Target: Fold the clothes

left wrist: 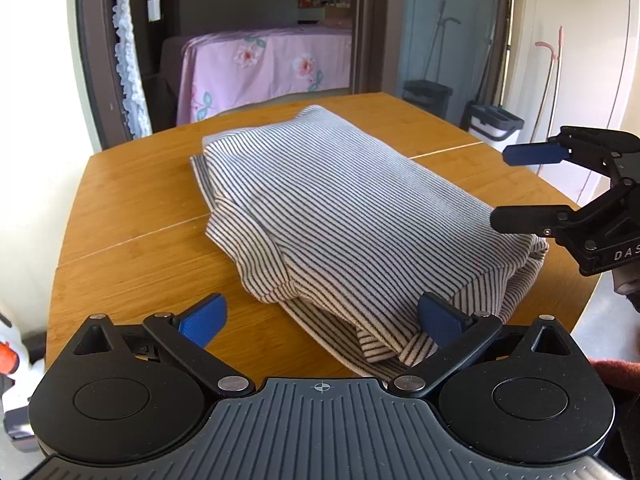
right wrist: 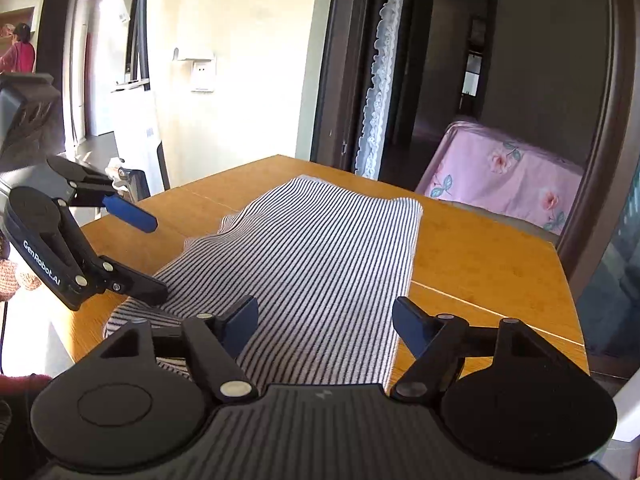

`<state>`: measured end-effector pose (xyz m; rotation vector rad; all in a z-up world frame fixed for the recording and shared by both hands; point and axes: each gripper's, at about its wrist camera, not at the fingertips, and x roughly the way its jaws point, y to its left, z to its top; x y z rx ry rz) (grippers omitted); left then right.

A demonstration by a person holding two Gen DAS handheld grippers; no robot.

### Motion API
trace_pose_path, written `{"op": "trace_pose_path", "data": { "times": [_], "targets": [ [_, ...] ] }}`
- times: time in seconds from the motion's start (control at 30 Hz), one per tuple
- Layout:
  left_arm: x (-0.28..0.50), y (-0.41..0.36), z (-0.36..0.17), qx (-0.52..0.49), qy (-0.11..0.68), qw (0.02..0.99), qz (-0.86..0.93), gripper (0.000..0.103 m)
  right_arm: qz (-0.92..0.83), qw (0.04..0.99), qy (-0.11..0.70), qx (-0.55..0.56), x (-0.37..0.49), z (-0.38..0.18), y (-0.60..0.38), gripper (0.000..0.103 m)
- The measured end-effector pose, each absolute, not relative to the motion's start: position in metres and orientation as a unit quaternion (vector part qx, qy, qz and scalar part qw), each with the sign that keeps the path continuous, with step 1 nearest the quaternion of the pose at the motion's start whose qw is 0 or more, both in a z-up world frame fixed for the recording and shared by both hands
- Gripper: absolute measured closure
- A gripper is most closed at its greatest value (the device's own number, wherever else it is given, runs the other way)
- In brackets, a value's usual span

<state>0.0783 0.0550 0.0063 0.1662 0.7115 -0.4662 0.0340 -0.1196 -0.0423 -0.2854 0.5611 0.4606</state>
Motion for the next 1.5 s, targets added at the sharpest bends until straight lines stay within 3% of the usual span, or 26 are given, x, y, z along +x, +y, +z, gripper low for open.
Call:
{"op": "trace_pose_path", "data": {
  "times": [0.2,0.3,0.43,0.5,0.57,0.73,0.9,0.97,1.07,1.3,1.33,1.37,1.4,1.5],
  "targets": [
    [0.066,0.069,0.018,0.099,0.334,0.916,-0.200,0.000,0.279,0.906,0.249,-0.198,0.020,-0.031,-0.108,0.030],
    [0.065,0.080,0.020,0.106,0.334,0.919,-0.182,0.000,0.344,0.881,0.245,-0.212,0.005,-0.025,-0.098,0.023],
    [0.063,0.088,0.020,0.101,0.335,0.920,-0.174,0.000,0.369,0.851,0.261,-0.268,-0.004,-0.056,-0.075,0.023],
    [0.062,0.088,0.021,0.102,0.334,0.920,-0.178,0.000,0.359,0.860,0.278,-0.235,0.008,-0.054,-0.079,0.022],
    [0.058,0.087,0.023,0.107,0.331,0.918,-0.190,0.000,0.349,0.868,0.297,-0.193,0.023,-0.051,-0.084,0.037],
    [0.049,0.074,0.016,0.136,0.330,0.904,-0.235,0.000,0.333,0.873,0.348,-0.075,0.056,-0.043,-0.102,0.040],
    [0.041,0.058,0.006,0.167,0.329,0.887,-0.279,0.000,0.331,0.870,0.363,-0.041,0.061,-0.042,-0.107,0.040],
    [0.044,0.054,0.003,0.170,0.330,0.886,-0.278,0.000,0.329,0.872,0.357,-0.062,0.057,-0.041,-0.104,0.040],
    [0.051,0.053,0.004,0.149,0.332,0.891,-0.271,0.000,0.317,0.883,0.302,-0.171,0.031,-0.042,-0.090,0.014],
    [0.069,0.051,0.005,0.101,0.337,0.901,-0.256,0.000,0.260,0.882,0.176,-0.352,-0.010,-0.071,-0.070,0.013],
    [0.071,0.051,0.006,0.094,0.337,0.902,-0.253,0.000,0.247,0.880,0.164,-0.372,-0.010,-0.074,-0.066,0.014],
    [0.074,0.051,0.006,0.087,0.338,0.903,-0.251,0.000,0.239,0.877,0.156,-0.387,-0.009,-0.075,-0.063,0.031],
    [0.076,0.051,0.006,0.080,0.338,0.904,-0.249,0.000,0.239,0.877,0.160,-0.386,-0.005,-0.073,-0.063,0.068],
    [0.084,0.050,0.007,0.059,0.340,0.907,-0.242,0.000,0.237,0.885,0.172,-0.362,0.008,-0.057,-0.071,0.074]
  ]
}}
